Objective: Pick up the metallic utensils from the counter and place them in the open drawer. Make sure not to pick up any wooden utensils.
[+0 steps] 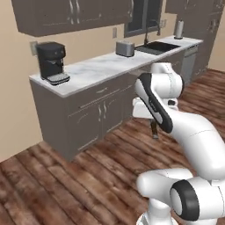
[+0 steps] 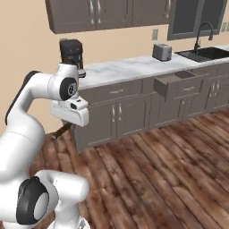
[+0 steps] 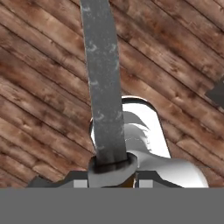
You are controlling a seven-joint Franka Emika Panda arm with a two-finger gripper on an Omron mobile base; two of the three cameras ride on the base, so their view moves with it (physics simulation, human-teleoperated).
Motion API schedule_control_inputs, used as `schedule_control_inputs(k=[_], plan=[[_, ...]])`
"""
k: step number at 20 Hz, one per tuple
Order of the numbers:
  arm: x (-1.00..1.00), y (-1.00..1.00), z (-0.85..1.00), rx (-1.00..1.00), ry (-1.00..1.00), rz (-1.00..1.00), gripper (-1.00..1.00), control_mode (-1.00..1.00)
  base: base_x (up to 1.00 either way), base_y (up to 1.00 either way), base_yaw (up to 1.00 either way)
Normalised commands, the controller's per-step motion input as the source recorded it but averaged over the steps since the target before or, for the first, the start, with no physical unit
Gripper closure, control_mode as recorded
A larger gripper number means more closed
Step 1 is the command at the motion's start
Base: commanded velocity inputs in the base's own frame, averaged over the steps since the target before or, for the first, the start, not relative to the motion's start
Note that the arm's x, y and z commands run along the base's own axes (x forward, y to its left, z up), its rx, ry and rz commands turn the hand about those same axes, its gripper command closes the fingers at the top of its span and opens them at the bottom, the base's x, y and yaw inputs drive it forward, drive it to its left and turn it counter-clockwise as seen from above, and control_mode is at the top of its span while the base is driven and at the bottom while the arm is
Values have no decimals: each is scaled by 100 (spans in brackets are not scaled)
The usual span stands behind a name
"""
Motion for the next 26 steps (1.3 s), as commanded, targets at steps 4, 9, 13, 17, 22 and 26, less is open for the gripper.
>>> schedule_control_inputs(k=[4, 9, 13, 17, 22, 26], plan=[[0, 0, 0, 0, 0, 0, 100, 100, 100, 32, -54], [0, 0, 0, 0, 0, 0, 100, 100, 100, 27, -53], [0, 0, 0, 0, 0, 0, 100, 100, 93, 0, -37], [0, 0, 0, 0, 0, 0, 100, 100, 92, 0, -36], [0, 0, 0, 0, 0, 0, 100, 100, 91, 1, -40], [0, 0, 0, 0, 0, 0, 100, 100, 89, 23, -38]])
